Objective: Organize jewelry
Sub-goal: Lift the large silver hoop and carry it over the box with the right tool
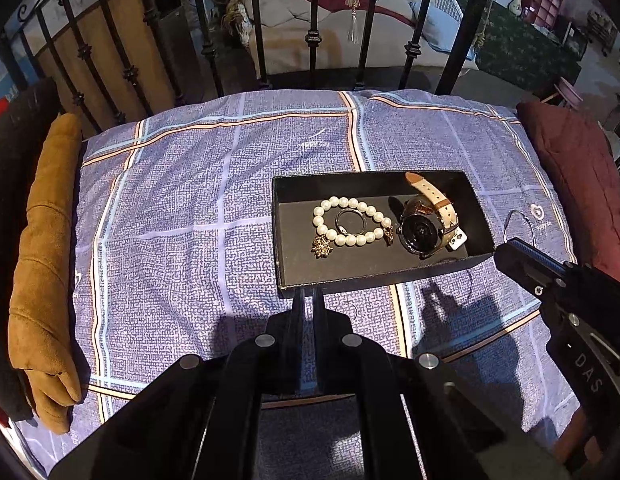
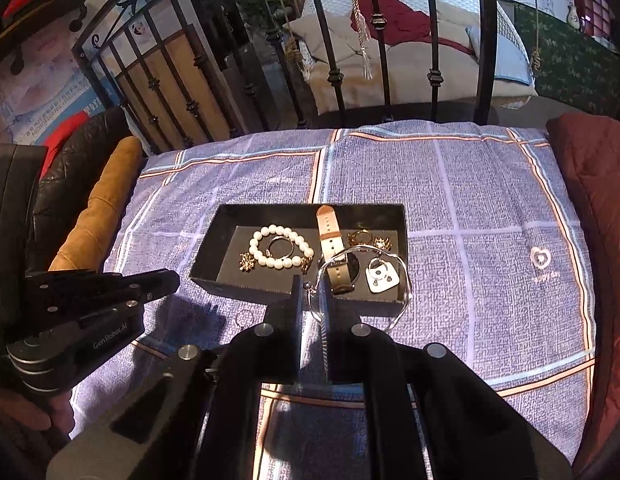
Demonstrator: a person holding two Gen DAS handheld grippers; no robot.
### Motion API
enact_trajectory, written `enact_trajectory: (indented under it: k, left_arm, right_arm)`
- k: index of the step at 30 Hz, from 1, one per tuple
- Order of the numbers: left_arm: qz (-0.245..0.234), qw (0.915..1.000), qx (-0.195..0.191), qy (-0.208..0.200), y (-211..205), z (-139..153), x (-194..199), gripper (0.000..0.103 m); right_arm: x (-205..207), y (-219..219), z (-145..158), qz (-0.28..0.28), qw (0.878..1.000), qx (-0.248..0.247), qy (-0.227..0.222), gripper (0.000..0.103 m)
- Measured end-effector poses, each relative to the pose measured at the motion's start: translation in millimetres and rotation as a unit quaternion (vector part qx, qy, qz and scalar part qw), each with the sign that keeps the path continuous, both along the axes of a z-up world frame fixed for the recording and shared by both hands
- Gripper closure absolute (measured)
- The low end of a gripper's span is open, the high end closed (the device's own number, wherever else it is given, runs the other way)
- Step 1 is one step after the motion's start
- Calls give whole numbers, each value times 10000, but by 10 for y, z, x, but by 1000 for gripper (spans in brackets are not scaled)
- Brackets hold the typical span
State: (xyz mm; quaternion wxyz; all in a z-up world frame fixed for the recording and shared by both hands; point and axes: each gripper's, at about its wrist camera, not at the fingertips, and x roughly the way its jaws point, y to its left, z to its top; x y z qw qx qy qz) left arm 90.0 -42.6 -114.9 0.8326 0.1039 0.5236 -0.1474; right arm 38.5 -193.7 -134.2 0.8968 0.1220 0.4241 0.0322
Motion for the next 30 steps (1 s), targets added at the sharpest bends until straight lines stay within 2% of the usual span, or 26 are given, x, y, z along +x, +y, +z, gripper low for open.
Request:
enact_trajectory:
  k: [30]
  left_arm:
    - [-91, 9999, -59, -77, -145, 28, 128, 99]
  right_arm:
    - [129, -67, 57, 11, 9999, -69, -85, 94]
